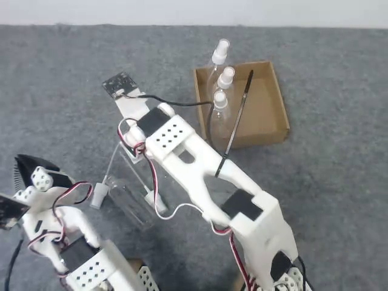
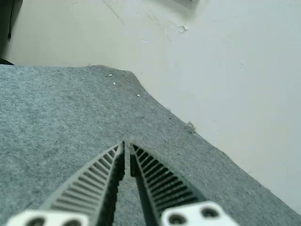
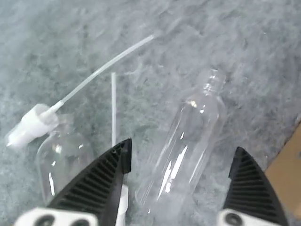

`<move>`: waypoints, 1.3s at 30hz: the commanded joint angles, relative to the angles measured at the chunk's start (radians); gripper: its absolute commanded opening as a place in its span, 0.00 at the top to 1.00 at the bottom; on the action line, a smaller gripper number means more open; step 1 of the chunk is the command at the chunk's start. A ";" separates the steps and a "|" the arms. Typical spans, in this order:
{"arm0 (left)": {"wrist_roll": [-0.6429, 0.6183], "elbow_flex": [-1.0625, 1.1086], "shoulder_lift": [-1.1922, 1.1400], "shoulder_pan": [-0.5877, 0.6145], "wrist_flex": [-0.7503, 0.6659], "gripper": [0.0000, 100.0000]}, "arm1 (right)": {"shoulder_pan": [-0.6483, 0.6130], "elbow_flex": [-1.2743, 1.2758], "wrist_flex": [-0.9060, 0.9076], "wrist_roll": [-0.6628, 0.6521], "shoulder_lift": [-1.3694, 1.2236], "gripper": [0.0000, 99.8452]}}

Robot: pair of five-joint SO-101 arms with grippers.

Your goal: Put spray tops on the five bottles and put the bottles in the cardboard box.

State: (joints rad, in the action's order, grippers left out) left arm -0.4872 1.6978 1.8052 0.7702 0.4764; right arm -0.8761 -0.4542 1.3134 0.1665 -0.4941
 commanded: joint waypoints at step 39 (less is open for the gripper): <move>0.012 -0.013 0.015 -0.005 -0.015 0.99 | 0.096 -0.644 0.216 -0.052 -0.496 0.88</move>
State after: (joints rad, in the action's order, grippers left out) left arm -0.4872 1.6978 1.8052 0.7702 0.4764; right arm -0.7871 -1.0280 1.4837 0.1281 -1.0265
